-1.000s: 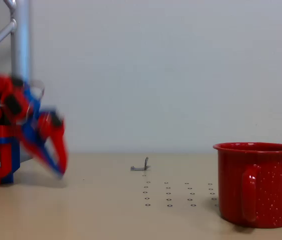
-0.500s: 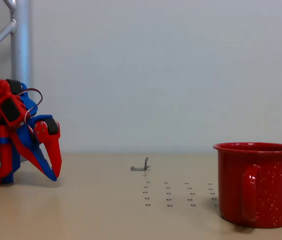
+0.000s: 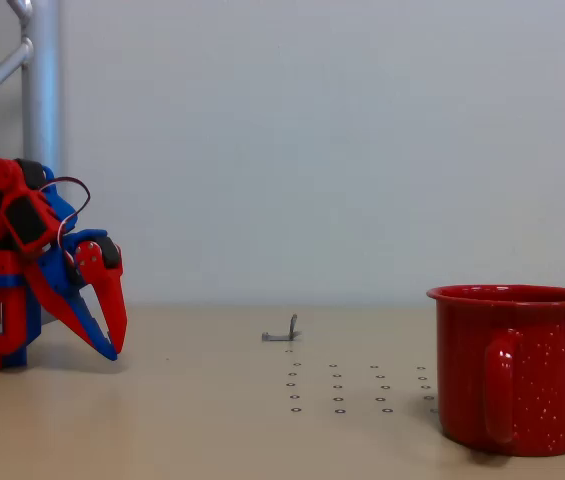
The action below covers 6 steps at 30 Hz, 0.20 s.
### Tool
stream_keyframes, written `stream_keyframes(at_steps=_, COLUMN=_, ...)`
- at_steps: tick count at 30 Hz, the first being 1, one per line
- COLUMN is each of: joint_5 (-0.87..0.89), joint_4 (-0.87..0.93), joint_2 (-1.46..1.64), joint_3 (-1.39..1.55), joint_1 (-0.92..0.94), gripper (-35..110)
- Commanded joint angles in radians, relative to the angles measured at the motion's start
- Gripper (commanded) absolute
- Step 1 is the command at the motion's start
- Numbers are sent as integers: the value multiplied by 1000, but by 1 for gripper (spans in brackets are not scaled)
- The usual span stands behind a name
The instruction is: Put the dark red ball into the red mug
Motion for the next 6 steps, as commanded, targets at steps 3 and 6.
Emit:
stream_keyframes(at_steps=3, joint_5=-29, joint_4=-2, joint_2=74, joint_3=18, joint_1=-28, gripper=-2)
stream_keyframes(at_steps=6, joint_5=-29, joint_4=-2, joint_2=74, joint_3=18, joint_1=-28, gripper=-2)
